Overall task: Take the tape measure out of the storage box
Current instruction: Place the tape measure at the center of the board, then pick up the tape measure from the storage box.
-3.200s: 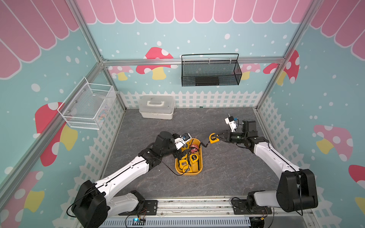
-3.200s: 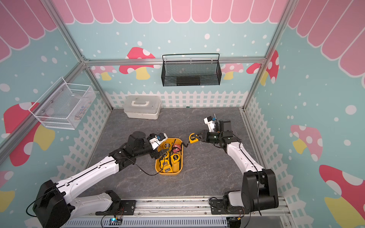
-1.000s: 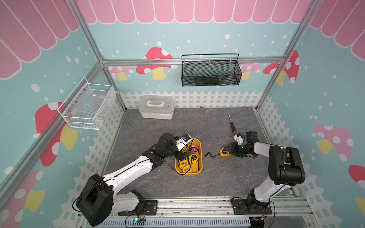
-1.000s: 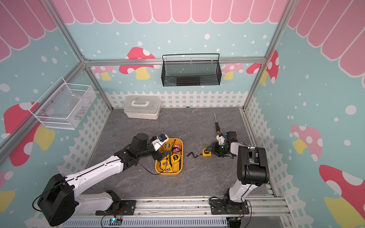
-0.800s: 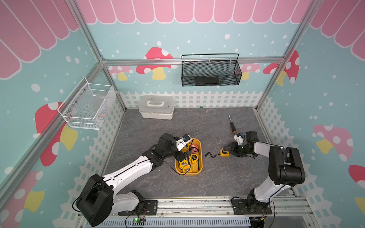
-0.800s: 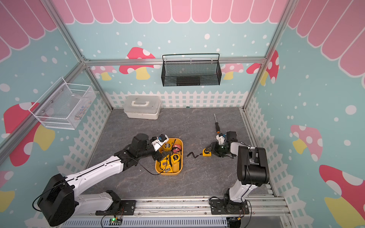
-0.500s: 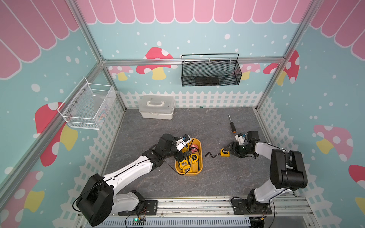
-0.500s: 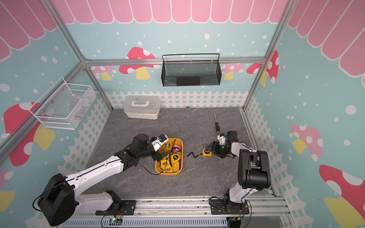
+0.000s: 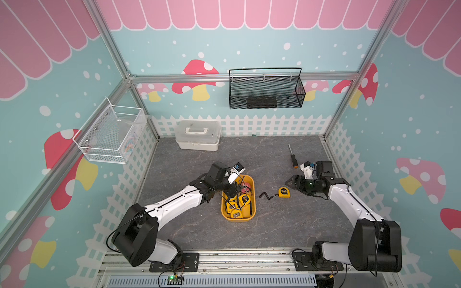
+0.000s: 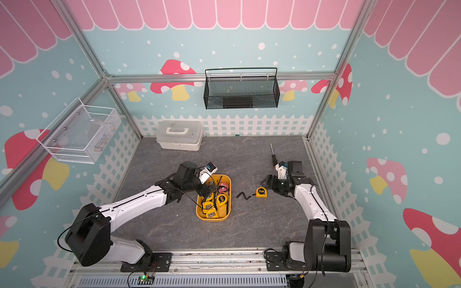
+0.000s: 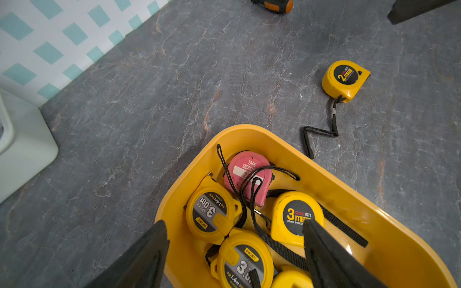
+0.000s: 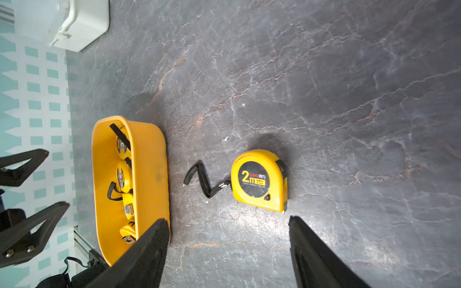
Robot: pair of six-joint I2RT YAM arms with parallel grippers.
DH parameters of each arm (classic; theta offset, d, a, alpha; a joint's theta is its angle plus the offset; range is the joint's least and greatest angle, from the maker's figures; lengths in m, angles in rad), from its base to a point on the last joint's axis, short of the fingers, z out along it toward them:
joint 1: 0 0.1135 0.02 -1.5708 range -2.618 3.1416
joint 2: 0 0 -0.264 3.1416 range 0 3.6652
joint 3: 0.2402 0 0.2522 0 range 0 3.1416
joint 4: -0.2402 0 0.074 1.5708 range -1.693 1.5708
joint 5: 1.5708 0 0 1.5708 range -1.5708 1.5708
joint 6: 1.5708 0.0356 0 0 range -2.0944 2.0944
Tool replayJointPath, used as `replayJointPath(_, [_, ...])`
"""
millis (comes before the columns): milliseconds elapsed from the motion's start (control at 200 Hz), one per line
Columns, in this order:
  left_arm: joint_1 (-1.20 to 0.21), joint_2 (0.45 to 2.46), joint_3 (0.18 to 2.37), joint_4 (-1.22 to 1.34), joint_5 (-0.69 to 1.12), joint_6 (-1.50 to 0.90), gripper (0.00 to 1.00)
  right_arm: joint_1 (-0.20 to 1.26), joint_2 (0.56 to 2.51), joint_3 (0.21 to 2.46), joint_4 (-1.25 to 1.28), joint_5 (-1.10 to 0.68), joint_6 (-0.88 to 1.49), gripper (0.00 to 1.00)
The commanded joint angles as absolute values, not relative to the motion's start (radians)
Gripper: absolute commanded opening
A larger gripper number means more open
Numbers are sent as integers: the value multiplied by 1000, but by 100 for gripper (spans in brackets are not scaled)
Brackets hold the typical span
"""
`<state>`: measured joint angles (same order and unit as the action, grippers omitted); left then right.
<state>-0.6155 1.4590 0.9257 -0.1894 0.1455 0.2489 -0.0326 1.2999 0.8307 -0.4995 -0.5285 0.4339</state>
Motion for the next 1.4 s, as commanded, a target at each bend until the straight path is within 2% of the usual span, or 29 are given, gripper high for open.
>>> replayJointPath(0, [-610,1484,972,-255,148,193,86,-3,1263,858,-548,-502,428,77])
replayJointPath(280, [-651,1527,1028,-412,178,60,86,14,1272,881,-558,-512,407,77])
replayJointPath(575, [-726,1643,1064,-480,202,57,88,14,1304,874,-534,-540,410,77])
replayJointPath(770, [-744,1708,1124,-511,163,67,94,15,1305,865,-534,-535,404,77])
replayJointPath(1396, [-784,1797,1170,-529,118,68,89,14,1336,847,-509,-548,403,77])
